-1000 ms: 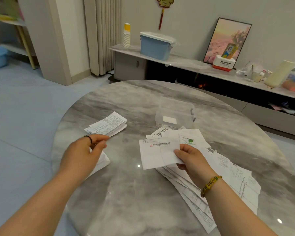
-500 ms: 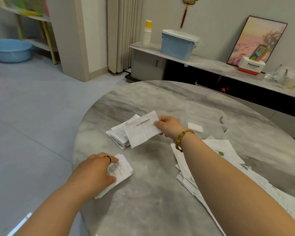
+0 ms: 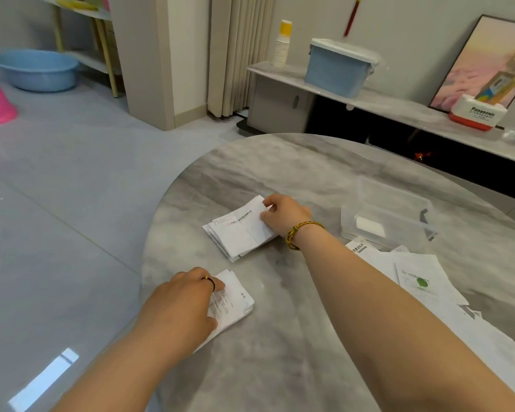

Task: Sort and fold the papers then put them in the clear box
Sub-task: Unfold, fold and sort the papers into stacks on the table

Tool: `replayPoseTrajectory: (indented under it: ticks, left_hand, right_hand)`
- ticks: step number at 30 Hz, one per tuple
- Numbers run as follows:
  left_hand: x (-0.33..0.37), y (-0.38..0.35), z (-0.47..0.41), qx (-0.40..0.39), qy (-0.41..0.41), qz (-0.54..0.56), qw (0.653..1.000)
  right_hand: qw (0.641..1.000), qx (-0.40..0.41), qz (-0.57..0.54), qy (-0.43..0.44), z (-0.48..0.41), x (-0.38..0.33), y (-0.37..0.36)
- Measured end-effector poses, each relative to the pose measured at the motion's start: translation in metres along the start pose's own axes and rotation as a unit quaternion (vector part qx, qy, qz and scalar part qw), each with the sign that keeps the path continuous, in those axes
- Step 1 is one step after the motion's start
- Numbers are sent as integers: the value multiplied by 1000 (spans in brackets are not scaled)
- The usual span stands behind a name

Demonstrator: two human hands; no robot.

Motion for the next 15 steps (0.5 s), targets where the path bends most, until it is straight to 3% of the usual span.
replayPoseTrajectory:
  ticks: [6,15]
  left_hand:
    - [3,-1,-1,-5,2,11,1000]
    - [17,9,-3,20,-16,37,999]
  right_hand:
    - [994,52,88,43,3,-2,0]
    - [993,115,13,33,14,7,23]
Point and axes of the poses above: each hand's wrist, its own z-axis away from the middle knuckle, its own y-axis out of the back of the hand, x = y × z, the point moved 10 cm from there along -z, towards the middle knuckle, and after that the axes turned 5 degrees about x, right-handed, at the moved point
